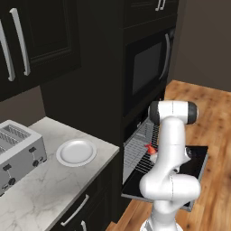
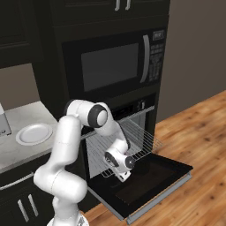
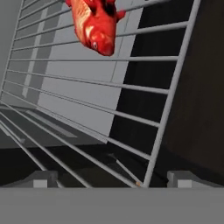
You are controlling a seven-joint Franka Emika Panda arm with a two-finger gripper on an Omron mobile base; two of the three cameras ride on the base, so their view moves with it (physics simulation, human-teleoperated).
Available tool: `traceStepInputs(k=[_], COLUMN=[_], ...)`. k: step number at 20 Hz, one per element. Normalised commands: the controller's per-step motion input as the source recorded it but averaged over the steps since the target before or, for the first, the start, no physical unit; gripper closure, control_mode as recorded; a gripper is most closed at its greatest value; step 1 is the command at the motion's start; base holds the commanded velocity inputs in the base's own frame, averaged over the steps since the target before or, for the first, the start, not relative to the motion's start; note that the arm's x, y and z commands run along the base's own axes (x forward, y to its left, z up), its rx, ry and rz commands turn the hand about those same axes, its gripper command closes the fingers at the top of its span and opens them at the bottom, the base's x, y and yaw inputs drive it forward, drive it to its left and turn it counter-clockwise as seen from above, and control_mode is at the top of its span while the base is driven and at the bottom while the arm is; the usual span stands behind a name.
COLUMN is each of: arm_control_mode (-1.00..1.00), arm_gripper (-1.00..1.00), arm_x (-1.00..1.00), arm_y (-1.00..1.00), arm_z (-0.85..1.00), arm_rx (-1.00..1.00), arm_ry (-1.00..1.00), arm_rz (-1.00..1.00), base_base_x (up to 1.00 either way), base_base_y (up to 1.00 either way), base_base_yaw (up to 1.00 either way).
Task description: Place the fish on the rack of the oven, and slide the rack back inside. Close the oven door.
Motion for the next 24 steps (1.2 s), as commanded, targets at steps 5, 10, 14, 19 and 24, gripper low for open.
traceStepInputs(k=[5, 10, 14, 19, 24], arm_control_mode=[-1.0, -1.0, -1.0, -1.0, -1.0], arm_gripper=[-1.0, -1.0, -1.0, -1.0, -1.0], arm_x=[0.44, 0.48, 0.51, 0.54, 0.58], arm_y=[0.45, 0.45, 0.49, 0.54, 0.52], arm_z=[-0.15, -0.1, -0.06, 0.0, 0.0], arm_rx=[0.1, 0.13, 0.12, 0.13, 0.13], arm_ry=[0.02, 0.01, 0.01, 0.0, 0.0], arm_rz=[0.0, 0.0, 0.0, 0.01, 0.02], base_base_x=[0.0, 0.0, 0.0, 0.0, 0.0], base_base_y=[0.0, 0.0, 0.0, 0.0, 0.0], base_base_yaw=[0.0, 0.0, 0.0, 0.0, 0.0])
